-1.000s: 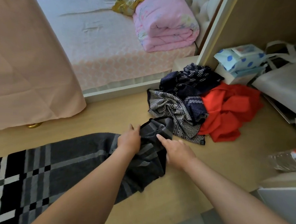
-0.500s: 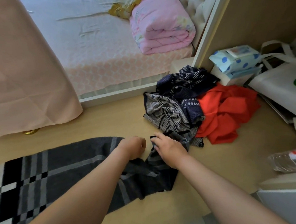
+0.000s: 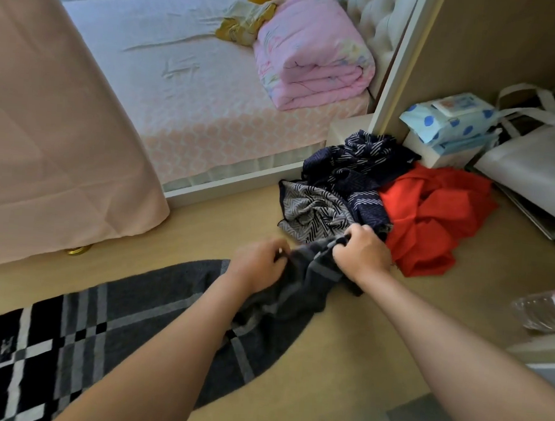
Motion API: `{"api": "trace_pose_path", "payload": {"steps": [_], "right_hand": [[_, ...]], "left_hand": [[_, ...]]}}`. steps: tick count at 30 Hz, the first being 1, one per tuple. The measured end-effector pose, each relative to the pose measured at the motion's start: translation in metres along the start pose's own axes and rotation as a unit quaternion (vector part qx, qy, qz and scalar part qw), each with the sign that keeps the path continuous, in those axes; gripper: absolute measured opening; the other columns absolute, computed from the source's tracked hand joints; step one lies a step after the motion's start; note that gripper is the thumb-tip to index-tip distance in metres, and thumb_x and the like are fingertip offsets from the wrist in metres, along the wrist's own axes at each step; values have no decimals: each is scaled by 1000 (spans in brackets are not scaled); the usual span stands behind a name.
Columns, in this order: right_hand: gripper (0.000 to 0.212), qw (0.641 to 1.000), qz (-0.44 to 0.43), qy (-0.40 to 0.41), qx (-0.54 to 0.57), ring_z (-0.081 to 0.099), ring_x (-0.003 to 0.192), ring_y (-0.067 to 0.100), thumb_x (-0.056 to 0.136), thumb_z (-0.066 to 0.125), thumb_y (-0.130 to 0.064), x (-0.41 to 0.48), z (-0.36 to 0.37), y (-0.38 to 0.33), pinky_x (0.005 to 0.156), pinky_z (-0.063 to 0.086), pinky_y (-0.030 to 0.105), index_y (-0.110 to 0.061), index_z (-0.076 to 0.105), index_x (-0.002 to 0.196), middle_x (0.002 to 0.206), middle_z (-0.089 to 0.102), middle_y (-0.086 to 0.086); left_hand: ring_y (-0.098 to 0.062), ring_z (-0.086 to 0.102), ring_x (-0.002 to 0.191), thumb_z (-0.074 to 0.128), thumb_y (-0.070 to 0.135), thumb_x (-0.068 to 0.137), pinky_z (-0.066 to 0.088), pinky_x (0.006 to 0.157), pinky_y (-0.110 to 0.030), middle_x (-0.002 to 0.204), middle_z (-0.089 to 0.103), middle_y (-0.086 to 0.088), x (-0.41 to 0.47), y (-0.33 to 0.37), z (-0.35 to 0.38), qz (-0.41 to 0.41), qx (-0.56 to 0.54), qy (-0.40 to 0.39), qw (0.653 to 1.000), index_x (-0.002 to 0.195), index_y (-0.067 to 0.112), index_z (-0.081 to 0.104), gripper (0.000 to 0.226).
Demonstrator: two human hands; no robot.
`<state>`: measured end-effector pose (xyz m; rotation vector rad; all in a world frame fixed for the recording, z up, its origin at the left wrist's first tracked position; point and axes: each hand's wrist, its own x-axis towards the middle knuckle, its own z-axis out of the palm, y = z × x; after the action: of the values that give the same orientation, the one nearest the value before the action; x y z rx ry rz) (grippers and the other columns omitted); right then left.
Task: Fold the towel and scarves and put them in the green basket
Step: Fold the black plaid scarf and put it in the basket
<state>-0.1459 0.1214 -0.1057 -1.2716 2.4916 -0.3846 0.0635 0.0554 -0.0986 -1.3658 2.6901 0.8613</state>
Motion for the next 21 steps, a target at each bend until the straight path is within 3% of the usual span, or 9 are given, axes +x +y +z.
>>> {"api": "trace_pose_path", "payload": {"steps": [2, 4, 6, 8, 10, 13, 15, 17, 21], "right_hand": [[33, 995, 42, 65, 58, 59, 104, 41, 83, 58, -22, 7, -6, 7, 82, 48, 43, -14, 55, 114, 118, 53, 14], [46, 990, 20, 130, 57, 55, 102, 43, 77, 59, -8, 8, -5, 15, 83, 47, 45, -12, 50, 121, 121, 50, 17], [55, 982, -72, 174, -35, 52, 98, 40, 70, 58, -4, 3, 2, 22, 81, 46, 45, -13, 51, 124, 122, 49, 16], [53, 967, -176, 158, -91, 53, 97, 37, 68, 57, -5, -10, 12, 23, 78, 46, 43, -17, 56, 119, 123, 48, 12], [50, 959, -257, 75, -89, 54, 103, 35, 72, 54, -4, -25, 28, 19, 81, 47, 42, -20, 60, 118, 126, 49, 8], [62, 948, -266, -113, -134, 43, 129, 29, 86, 51, -8, -43, 54, 16, 103, 39, 40, -27, 44, 144, 154, 29, 4], [62, 927, -256, -169, -217, 35, 135, 27, 93, 47, -13, -49, 64, 18, 109, 33, 39, -29, 32, 151, 159, 22, 4], [55, 922, -257, -162, -240, 40, 130, 27, 93, 46, -16, -54, 65, 22, 106, 34, 38, -29, 41, 146, 150, 36, 4], [33, 963, -206, -73, -158, 57, 108, 26, 84, 47, -24, -58, 55, 31, 87, 40, 34, -26, 70, 107, 111, 64, 0]], "left_hand": [[-17, 50, 100, 54, 21, 95, 43, 83, -31, 111, 55, 4, 3, 7, -1, 33, -36, 189, 981, 115, 28, 58, 21], [-17, 44, 107, 56, 16, 94, 40, 93, -33, 120, 50, 2, 4, 8, 6, 17, -31, 268, 963, 124, 25, 56, 31], [-18, 45, 108, 56, 13, 93, 40, 94, -33, 118, 50, 2, -1, 4, 19, 5, -25, 251, 968, 122, 25, 56, 32], [-20, 50, 101, 58, 19, 92, 44, 84, -32, 108, 51, 4, -12, -3, 36, 19, 12, 182, 983, 110, 25, 56, 20], [-20, 51, 101, 60, 41, 89, 45, 79, -32, 107, 49, 6, -27, -8, 56, 14, 80, 64, 995, 109, 29, 53, 24], [-20, 45, 106, 62, 62, 78, 46, 78, -33, 114, 44, 5, -47, -13, 82, -11, 164, -67, 984, 117, 33, 49, 50], [-20, 46, 107, 61, 52, 85, 46, 75, -33, 114, 46, 6, -54, -14, 92, -15, 157, -56, 986, 117, 31, 50, 39], [-20, 52, 106, 52, 33, 94, 48, 75, -33, 112, 53, 6, -54, -12, 93, -11, 126, -44, 991, 113, 30, 56, 20], [-12, 58, 93, 52, 22, 88, 48, 76, -29, 97, 59, 14, -54, 0, 83, -40, -60, -6, 997, 98, 30, 62, 16]]}}
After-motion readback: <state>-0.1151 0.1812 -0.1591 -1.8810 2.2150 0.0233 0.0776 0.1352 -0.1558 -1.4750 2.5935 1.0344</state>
